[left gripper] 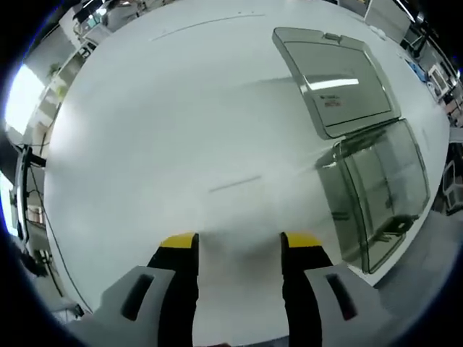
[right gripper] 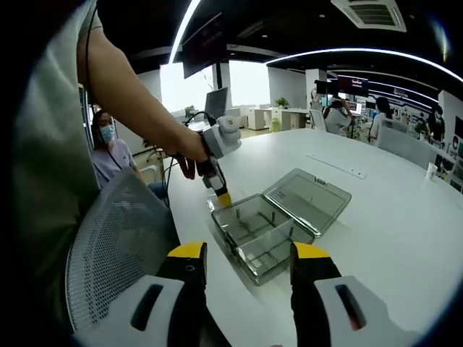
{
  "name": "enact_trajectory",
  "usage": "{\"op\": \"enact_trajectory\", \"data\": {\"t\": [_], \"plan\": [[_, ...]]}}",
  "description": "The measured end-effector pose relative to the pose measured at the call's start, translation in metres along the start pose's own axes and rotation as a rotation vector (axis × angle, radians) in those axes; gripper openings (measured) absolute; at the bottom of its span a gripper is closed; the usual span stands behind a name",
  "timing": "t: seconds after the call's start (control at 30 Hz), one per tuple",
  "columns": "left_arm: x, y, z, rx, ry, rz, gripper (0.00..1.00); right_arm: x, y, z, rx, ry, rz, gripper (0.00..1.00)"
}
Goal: Insert the divider into the dual guide fixture by aligning both edges with the guide slots and pushing it downward to the bottom, including one-sided entry, uneven engagement, binding, and posture correction.
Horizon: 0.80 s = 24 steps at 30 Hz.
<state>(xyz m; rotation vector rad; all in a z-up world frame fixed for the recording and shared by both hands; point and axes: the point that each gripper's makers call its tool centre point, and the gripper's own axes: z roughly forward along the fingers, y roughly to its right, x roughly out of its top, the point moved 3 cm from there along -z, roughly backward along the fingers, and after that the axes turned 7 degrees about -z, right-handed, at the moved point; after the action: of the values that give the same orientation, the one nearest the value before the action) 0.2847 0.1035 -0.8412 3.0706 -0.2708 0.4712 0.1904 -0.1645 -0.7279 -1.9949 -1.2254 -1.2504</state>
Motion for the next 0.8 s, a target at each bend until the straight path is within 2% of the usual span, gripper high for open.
{"op": "enact_trajectory", "data": {"t": [0.1,0.2,0.8], "plan": [[-0.0001,0.0031,-0.0019,-0.005,-0.007,0.009,0.4,0.0002,0.0002,-0.001,-0.001,0.0,-0.001,0.42],[-0.001,0.0075,-0.0015,-0.017,-0.014,0.011,0.32,0.0001,0.0,-0.0014,0.001,-0.003,-0.002,0.41],[-0.0003,0.0064,-0.0039,-0.038,-0.019,0.042,0.31,0.0016,0.0005,-0.0021,0.007,0.002,0.005,0.41]]}}
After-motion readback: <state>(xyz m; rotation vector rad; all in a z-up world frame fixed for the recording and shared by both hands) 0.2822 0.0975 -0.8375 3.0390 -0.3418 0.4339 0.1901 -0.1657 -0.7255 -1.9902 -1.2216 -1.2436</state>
